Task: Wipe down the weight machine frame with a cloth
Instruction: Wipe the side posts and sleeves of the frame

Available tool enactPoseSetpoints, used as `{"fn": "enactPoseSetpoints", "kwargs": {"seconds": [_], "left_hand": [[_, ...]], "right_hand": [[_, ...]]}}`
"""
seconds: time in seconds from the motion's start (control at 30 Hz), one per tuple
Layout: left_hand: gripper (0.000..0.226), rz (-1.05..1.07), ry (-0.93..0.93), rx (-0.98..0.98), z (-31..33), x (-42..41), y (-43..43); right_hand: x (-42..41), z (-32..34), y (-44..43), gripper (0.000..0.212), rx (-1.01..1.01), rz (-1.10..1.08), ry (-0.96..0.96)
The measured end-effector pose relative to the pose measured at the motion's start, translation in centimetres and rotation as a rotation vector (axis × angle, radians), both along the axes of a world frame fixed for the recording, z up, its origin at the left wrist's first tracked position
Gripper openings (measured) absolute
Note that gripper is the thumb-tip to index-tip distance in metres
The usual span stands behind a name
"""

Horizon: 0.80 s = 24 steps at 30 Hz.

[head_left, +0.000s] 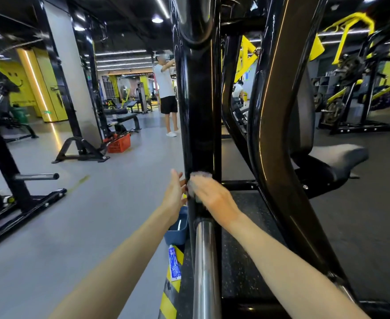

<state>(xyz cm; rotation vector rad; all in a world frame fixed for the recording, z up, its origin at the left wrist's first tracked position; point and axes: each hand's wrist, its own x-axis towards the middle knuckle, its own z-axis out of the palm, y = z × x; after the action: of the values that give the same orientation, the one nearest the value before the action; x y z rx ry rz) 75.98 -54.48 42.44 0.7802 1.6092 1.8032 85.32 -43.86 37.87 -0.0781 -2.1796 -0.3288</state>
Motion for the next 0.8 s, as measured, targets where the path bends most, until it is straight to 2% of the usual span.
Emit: {"fn": "enactPoseSetpoints", "kwargs": {"seconds": [0.1, 0.27, 0.43, 0.5, 0.57, 0.63, 0.67, 0.73, 0.8], "left_hand": [[0.06, 0.006, 0.012, -0.02, -0.1, 0.5, -0.2], [0.055, 0.018, 0.059, -0.003, 0.1, 1.5, -0.1], [0.052, 0.011, 0.076, 0.041, -0.1, 2.2, 0.0], [0.055, 0.0, 0.078, 0.035, -0.3, 2.2, -0.1], [0.058, -0.002, 0.059, 0.007, -0.4, 1.8, -0.2], [0.06, -0.03, 0.086, -0.032, -0.3, 1.2, -0.1], [0.061, -0.036, 0.1, -0.05, -0.3, 0.9, 0.1], [0.065, -0.027, 0.103, -0.077, -0.4, 0.5, 0.3], [0.066, -0.037, 0.082, -0.08, -0.8, 0.3, 0.4]], "right_hand": [[-0.6, 2.2, -0.4, 0.026, 0.024, 0.006, 0.168], [1.2, -1.0, -1.2, 0.018, 0.128, 0.065, 0.049], [-1.2, 3.8, -1.5, 0.022, 0.021, 0.015, 0.275], [-0.7, 1.0, -0.7, 0.021, 0.09, 0.008, 0.176], [0.7, -2.6, -0.5, 0.027, 0.154, 0.019, -0.042], [1.4, -3.2, -0.7, 0.025, 0.18, 0.018, -0.14], [0.9, -2.1, -0.9, 0.02, 0.174, 0.032, -0.12], [-0.5, 1.3, -1.3, 0.012, 0.118, 0.033, 0.041], [-1.2, 3.6, -1.5, 0.016, 0.081, 0.009, 0.209]]}}
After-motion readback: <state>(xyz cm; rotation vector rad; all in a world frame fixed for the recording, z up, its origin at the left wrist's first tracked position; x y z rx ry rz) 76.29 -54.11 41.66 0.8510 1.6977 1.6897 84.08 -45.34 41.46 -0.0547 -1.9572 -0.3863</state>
